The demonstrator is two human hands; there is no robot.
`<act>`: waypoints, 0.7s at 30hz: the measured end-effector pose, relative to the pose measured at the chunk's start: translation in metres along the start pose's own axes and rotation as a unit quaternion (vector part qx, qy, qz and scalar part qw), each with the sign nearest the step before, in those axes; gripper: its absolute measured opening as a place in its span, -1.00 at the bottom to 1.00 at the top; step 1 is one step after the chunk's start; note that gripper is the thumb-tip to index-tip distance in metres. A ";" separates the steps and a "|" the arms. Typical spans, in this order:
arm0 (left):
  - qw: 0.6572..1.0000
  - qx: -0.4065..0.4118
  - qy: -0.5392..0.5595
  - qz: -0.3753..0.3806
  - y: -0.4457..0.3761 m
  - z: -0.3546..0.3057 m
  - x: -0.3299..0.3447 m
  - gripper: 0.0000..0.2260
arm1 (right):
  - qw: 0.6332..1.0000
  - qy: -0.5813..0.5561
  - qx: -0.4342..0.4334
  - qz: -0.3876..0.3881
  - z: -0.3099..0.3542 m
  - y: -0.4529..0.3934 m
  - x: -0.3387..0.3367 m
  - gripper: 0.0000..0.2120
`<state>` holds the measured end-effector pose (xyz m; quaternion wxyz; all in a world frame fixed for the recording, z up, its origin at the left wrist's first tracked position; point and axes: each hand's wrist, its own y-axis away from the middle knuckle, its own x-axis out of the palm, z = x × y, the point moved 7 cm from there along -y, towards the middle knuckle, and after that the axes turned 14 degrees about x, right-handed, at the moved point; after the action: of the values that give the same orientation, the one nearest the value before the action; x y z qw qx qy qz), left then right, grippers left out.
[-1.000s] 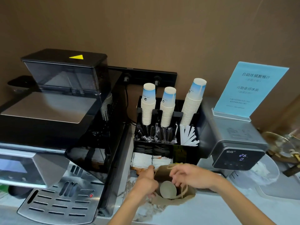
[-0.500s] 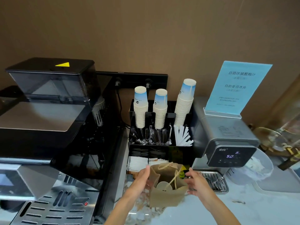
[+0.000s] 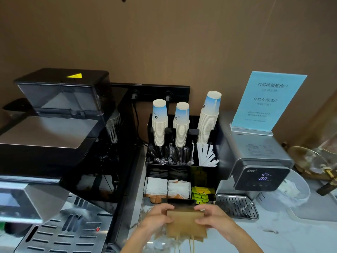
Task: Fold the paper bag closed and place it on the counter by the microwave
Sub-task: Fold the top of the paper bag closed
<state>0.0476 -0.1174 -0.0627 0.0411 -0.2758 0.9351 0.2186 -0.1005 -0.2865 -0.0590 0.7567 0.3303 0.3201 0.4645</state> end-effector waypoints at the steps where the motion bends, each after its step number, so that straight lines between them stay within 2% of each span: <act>1: 0.999 0.013 -0.041 0.001 -0.002 0.002 0.002 -0.68 | 0.999 0.045 -0.017 -0.015 0.000 -0.001 0.002 -0.55; 3: 0.988 0.051 -0.143 -0.004 -0.007 0.001 0.007 -0.67 | 0.980 0.164 -0.067 -0.090 0.003 -0.004 0.002 -0.53; 6: 0.956 0.100 -0.277 -0.020 -0.012 -0.004 0.015 -0.62 | 0.919 0.320 -0.121 -0.196 0.012 -0.006 0.009 -0.50; 10: 0.912 0.182 -0.366 0.022 -0.020 -0.022 0.036 -0.71 | 0.847 0.448 -0.195 -0.207 0.031 -0.005 0.039 -0.56; 13: 0.894 0.184 -0.407 0.032 -0.025 -0.028 0.040 -0.80 | 0.805 0.501 -0.219 -0.231 0.042 -0.005 0.049 -0.68; 17: 0.889 0.171 -0.424 0.012 -0.026 -0.018 0.031 -0.82 | 0.803 0.498 -0.211 -0.250 0.038 -0.006 0.043 -0.66; 21: 0.904 0.161 -0.397 -0.021 -0.024 -0.007 0.020 -0.80 | 0.827 0.452 -0.221 -0.251 0.029 -0.008 0.033 -0.60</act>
<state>0.0436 -0.1489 -0.0699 0.4568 -0.1753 0.8581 0.1557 -0.0617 -0.2653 -0.0549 0.6706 -0.1848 0.5872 0.4139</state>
